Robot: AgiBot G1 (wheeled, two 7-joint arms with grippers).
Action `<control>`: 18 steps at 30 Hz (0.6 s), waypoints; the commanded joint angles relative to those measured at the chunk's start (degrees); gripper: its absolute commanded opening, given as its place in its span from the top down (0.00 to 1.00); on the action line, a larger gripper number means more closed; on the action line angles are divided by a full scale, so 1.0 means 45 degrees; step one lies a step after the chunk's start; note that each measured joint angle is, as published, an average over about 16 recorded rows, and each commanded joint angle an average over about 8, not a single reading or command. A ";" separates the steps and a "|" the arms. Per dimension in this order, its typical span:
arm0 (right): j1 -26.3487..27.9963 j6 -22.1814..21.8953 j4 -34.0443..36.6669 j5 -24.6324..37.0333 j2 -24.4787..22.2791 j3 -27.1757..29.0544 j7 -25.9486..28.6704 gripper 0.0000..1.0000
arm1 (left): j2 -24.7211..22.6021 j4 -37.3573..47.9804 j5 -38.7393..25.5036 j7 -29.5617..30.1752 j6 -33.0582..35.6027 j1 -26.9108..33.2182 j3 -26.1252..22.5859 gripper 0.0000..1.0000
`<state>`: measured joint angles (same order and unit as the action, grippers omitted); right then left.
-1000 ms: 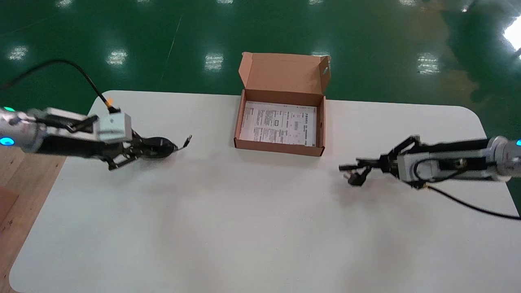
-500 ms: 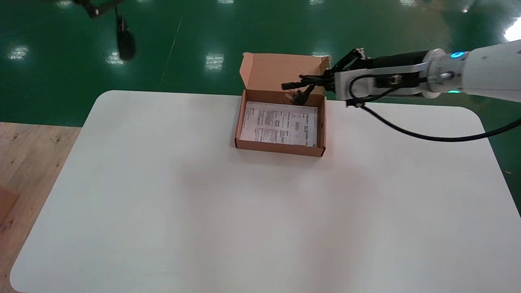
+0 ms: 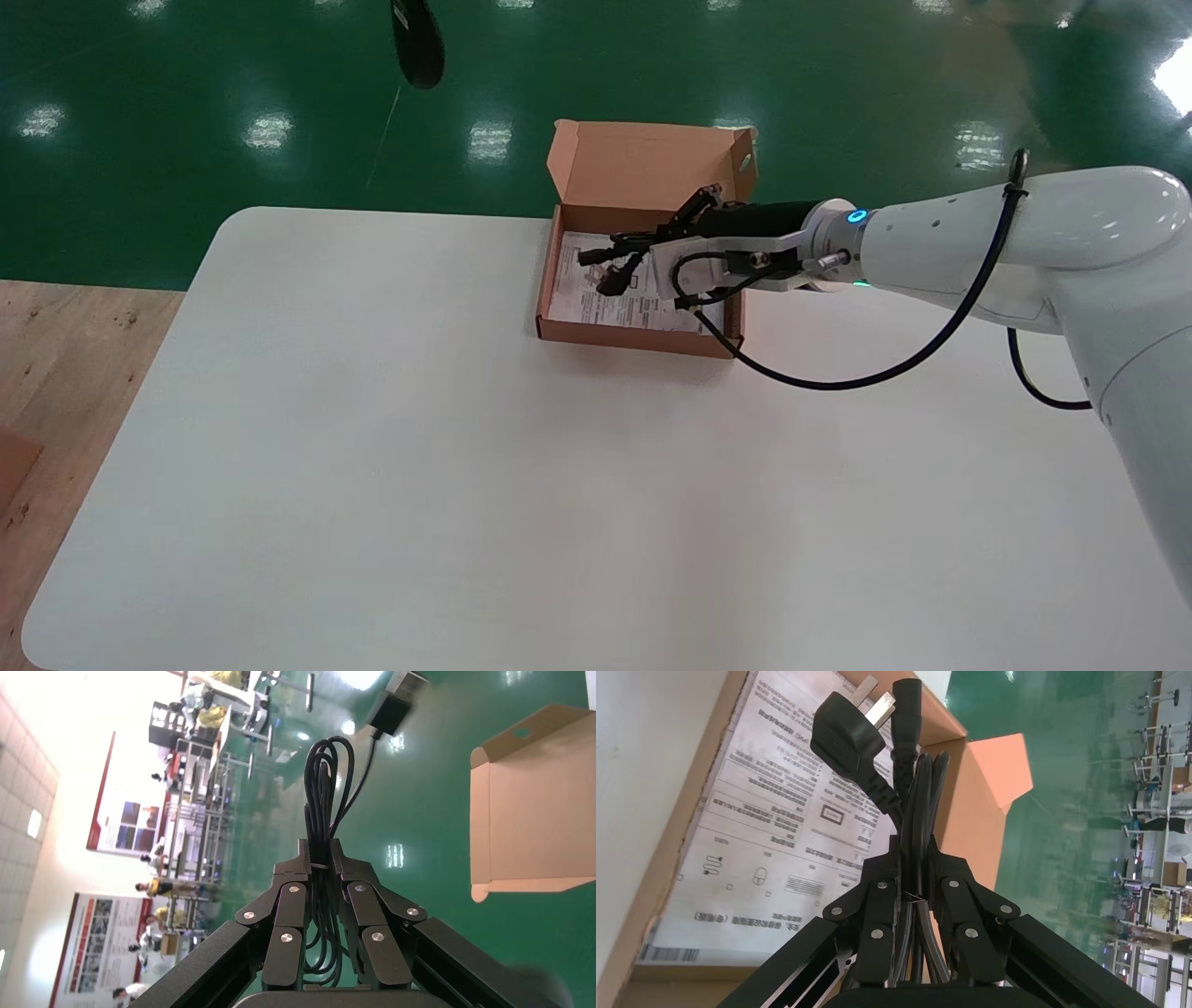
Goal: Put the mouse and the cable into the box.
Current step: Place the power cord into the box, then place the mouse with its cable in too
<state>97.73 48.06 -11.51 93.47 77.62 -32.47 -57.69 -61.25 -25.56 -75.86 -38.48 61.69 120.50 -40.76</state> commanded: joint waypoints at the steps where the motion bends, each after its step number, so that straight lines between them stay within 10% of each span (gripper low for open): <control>1: -0.0127 -0.0254 0.0045 -0.0095 0.0119 -0.0026 -0.0132 1.00 | -0.0318 0.0247 -0.0056 -0.0333 -0.0109 0.0068 -0.0032 1.00; 9: -0.0445 -0.0442 -0.0445 -0.0748 0.0177 -0.0618 0.0089 0.93 | -0.0827 0.1744 -0.0227 -0.1172 0.0056 0.0518 -0.0143 1.00; 15: -0.0531 -0.0532 -0.0715 -0.1102 0.0178 -0.1314 0.0552 0.18 | -0.0933 0.2469 -0.0317 -0.1564 0.0359 0.0853 -0.0207 1.00; 18: -0.0530 -0.0634 -0.0825 -0.1278 0.0169 -0.1651 0.0745 0.00 | -0.0938 0.2716 -0.0319 -0.1710 0.0520 0.0980 -0.0211 1.00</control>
<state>95.36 45.16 -15.12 87.65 78.38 -39.80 -54.56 -65.51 -13.52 -77.14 -46.14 63.96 124.67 -41.62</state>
